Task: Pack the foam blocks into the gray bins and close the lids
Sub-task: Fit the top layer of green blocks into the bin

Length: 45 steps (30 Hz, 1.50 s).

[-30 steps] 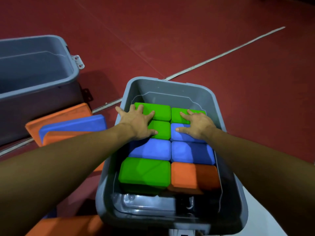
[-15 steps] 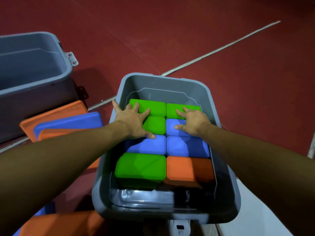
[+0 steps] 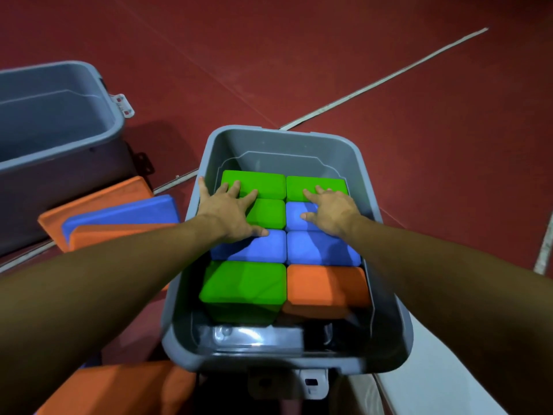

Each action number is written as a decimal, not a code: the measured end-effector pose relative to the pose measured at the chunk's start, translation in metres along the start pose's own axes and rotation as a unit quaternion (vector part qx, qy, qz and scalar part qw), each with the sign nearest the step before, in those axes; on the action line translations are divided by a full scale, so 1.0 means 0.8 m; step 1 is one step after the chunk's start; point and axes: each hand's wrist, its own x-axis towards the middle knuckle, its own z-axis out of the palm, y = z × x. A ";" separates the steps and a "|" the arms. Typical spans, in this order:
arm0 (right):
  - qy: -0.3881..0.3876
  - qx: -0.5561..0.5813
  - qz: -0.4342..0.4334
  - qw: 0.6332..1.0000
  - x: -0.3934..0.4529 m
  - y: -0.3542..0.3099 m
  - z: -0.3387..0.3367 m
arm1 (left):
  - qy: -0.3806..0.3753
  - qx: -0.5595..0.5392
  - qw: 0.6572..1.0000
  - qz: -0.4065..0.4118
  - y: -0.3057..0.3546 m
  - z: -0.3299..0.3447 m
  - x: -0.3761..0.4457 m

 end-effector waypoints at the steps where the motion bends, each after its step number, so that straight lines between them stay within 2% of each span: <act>1: 0.000 -0.003 0.001 1.000 0.002 0.000 0.001 | 0.002 -0.001 1.000 -0.001 0.000 0.002 0.001; 12: 0.010 -0.004 -0.009 1.000 -0.005 -0.007 -0.023 | -0.011 -0.028 1.000 0.004 0.003 -0.027 -0.005; 18: 0.073 -0.005 -0.021 0.997 -0.057 -0.013 -0.105 | 0.053 -0.066 0.995 0.056 0.000 -0.097 -0.049; 24: 0.152 -0.002 -0.026 0.988 -0.150 -0.006 -0.192 | 0.119 -0.083 0.988 0.055 0.011 -0.206 -0.130; 30: 0.243 0.048 -0.025 0.969 -0.267 0.012 -0.224 | 0.161 -0.081 0.981 0.067 0.051 -0.285 -0.210; 37: 0.333 0.134 0.035 0.933 -0.392 0.088 -0.173 | 0.190 -0.080 0.967 0.149 0.172 -0.310 -0.286; 41: 0.338 0.188 0.088 0.918 -0.447 0.134 -0.097 | 0.136 -0.074 0.970 0.186 0.258 -0.275 -0.316; 45: 0.294 0.240 0.145 0.914 -0.487 0.158 0.006 | 0.076 -0.066 0.972 0.211 0.335 -0.211 -0.335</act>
